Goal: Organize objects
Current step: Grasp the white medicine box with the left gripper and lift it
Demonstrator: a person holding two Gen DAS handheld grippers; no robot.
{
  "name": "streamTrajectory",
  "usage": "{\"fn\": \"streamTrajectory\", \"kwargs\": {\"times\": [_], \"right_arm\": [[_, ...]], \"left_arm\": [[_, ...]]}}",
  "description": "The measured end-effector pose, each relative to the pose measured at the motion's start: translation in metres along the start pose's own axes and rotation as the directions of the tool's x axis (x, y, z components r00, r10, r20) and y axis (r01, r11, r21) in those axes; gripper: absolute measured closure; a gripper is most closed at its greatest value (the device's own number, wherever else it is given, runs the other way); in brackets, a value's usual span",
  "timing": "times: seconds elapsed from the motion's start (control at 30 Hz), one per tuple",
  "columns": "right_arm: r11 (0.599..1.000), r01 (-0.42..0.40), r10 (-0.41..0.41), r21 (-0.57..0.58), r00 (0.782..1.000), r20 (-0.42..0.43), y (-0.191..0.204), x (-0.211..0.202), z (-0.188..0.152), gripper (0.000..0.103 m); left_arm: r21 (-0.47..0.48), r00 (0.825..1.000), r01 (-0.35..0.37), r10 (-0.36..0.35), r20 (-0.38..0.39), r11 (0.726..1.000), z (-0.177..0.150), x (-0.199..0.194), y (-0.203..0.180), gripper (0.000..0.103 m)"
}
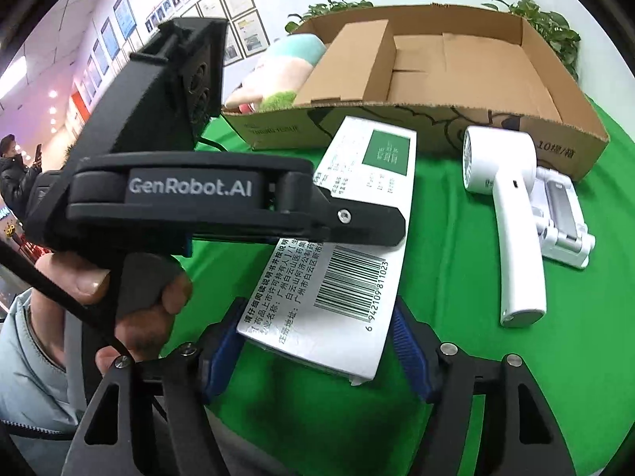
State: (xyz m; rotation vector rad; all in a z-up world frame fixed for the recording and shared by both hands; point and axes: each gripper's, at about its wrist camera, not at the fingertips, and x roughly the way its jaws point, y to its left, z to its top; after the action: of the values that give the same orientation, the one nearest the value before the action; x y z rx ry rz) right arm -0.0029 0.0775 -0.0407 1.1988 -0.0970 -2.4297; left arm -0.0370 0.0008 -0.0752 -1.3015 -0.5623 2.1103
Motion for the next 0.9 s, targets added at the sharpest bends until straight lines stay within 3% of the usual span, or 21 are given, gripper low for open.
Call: {"fn": "streamTrajectory", "kwargs": {"times": [0.2,0.4,0.63,0.9], "right_arm": [[1.0,0.0,0.0,0.005,1.0,0.021,-0.003,-0.011,0.006,0.038],[1.0,-0.019,0.018,0.023,0.999,0.05,-0.01,-0.023,0.024,0.04],[0.999,-0.03,0.027,0.018,0.988,0.151,-0.018,-0.048,0.064,0.043],[1.0,-0.019,0.018,-0.002,0.96,0.278,-0.018,-0.063,0.125,0.043]], "left_arm": [[0.021,0.999,0.04,-0.04,0.037,0.999,0.002,-0.018,-0.004,0.06],[0.056,0.995,0.038,-0.043,0.091,0.998,0.014,-0.036,-0.019,0.065],[0.153,0.983,0.033,-0.059,0.171,0.988,0.043,-0.072,-0.047,0.066],[0.263,0.969,-0.002,-0.063,0.239,0.965,0.084,-0.101,-0.077,0.067]]}}
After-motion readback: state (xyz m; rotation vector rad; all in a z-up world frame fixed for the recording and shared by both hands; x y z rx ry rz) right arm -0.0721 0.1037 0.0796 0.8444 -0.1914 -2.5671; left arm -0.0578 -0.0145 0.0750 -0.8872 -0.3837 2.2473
